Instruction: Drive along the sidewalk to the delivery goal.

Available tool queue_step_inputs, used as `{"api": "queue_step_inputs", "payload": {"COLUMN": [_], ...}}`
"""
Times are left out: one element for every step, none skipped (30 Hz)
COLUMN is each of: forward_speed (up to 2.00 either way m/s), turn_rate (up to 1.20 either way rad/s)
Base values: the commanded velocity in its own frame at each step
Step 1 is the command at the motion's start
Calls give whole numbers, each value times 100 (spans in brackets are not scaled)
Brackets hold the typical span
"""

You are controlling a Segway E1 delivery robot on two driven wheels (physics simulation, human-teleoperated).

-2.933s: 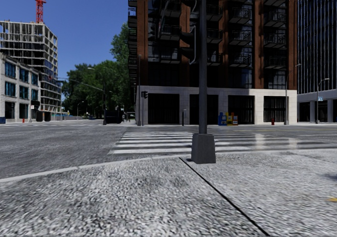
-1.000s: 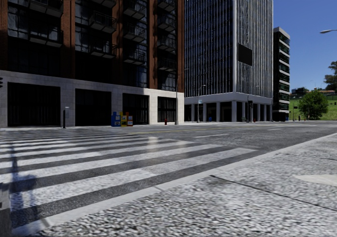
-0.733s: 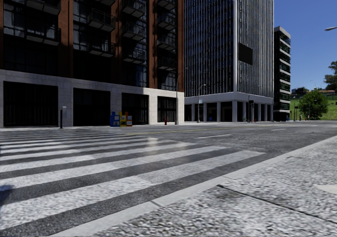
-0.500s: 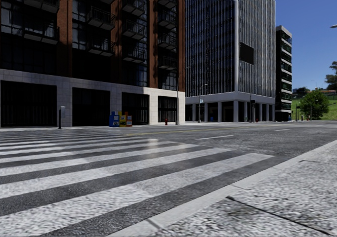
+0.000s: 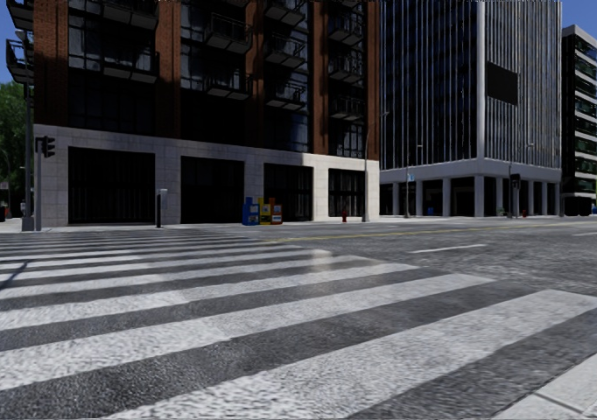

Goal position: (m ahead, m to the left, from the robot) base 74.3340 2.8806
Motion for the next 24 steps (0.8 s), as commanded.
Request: {"api": "queue_step_inputs", "payload": {"forward_speed": [137, 141, 144, 146, 147, 147, 147, 147, 147, 147, 147, 147, 147, 147, 147, 147, 147, 147, 147, 147, 147, 147, 147, 147], "turn_rate": [50, 50, 50, 50, 50, 50, 50, 50, 46, 37, 33, 30, 28, 27, 27, 27, 27, 27, 27, 27, 27, 27, 27, 27]}}
